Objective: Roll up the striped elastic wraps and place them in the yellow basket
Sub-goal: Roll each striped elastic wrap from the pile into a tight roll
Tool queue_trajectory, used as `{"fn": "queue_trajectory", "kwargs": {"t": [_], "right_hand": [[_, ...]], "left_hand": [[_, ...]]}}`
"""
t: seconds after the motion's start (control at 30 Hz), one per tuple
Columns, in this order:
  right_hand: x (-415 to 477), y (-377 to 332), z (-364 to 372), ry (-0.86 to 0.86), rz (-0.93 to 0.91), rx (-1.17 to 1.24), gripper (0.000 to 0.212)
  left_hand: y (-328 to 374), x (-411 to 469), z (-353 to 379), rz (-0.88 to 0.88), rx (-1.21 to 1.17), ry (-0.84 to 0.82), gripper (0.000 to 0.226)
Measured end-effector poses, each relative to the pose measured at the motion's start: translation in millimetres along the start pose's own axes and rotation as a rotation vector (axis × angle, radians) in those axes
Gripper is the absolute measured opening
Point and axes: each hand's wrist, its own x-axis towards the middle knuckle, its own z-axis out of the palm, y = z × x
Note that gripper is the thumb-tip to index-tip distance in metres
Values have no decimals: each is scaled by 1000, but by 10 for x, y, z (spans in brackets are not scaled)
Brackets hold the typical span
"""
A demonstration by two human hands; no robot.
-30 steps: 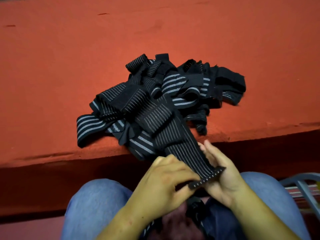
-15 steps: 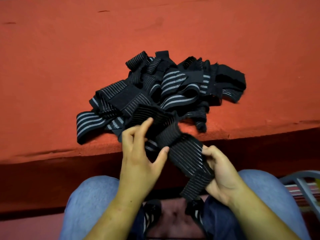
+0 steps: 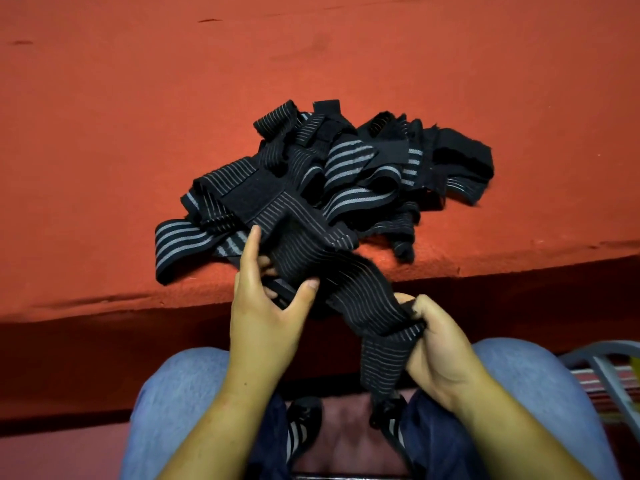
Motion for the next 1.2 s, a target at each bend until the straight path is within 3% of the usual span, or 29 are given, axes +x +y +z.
{"fn": "queue_trajectory", "kwargs": {"t": [0.1,0.23,0.37,0.5,0.6,0.73,0.97,1.1,1.2], "right_hand": [[-43,-3,-12,-35,-32,-24,37],[-83,-1,-10,5,-53,-183,52],[-85,-21,-21,59,-33,-222,27],[-107,-21,19,5,-75,-241,41],[-125,-47,79,-8,-54,-242,29],[-116,-16,66,-45,-16,-330,55],[-115,28,42,-142,-1,-272,63],[-103,20,24,-139,6,-228,36],[-85,10,-1,-127,39,-144,34]], "left_hand": [[28,-18,-3,-1,28,-15,89],[106,-49,-5,8,38,-40,67],[131,-35,-30,-12,-22,-28,44],[159,-7,-44,-33,-103,56,13],[138,-14,-41,-48,-104,34,22],[194,-69,-22,-10,-111,-81,23],[304,-193,0,104,12,-366,30],[306,-226,-34,152,-14,-448,32],[277,-192,-60,99,-132,-332,34]]}}
